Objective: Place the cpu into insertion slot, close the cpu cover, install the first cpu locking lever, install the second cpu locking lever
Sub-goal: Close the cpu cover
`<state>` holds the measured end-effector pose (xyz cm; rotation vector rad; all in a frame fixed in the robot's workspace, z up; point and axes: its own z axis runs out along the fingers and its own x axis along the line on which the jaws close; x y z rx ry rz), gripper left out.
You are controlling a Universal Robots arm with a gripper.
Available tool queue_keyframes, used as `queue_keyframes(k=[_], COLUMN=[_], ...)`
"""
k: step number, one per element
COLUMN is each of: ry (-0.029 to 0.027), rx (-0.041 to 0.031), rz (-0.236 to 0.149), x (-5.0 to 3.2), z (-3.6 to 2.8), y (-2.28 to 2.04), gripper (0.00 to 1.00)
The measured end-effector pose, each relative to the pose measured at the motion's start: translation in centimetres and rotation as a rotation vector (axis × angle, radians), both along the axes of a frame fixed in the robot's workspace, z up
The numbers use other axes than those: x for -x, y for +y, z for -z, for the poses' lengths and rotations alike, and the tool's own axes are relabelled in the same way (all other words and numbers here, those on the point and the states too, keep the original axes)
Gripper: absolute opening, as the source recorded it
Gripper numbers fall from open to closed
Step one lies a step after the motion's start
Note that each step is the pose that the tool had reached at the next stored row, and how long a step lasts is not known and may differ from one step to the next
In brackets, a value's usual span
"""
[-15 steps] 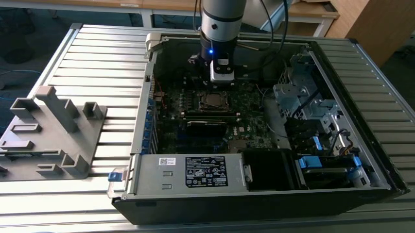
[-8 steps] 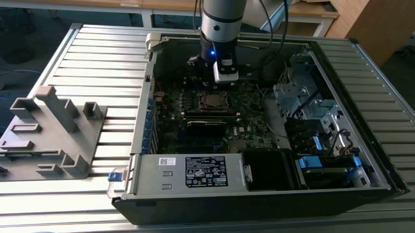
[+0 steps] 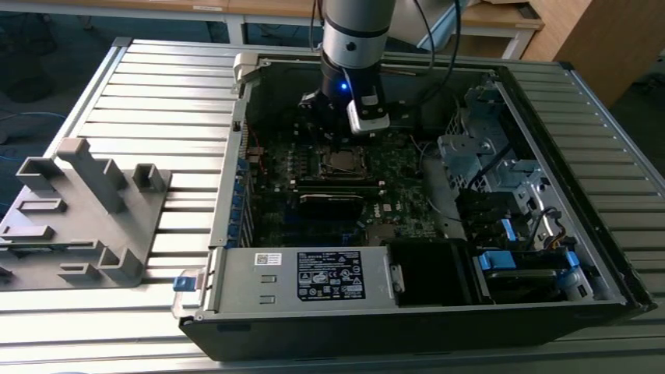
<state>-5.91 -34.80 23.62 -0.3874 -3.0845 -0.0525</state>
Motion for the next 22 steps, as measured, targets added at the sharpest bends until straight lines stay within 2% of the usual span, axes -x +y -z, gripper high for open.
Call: queue_keyframes(k=[7,13,18,22], ry=[-0.0014,-0.0013,-0.0024,-0.0024], rx=[-0.0038,-0.0038,-0.0039,-0.0039], rz=[-0.088,-0.090,-0.126,-0.129], x=[0.00,0.00,0.00,0.00], z=[0.06,0.06,0.07,0.06], y=[0.00,0.00,0.00,0.00], gripper=[0.11,0.11,0.11,0.11])
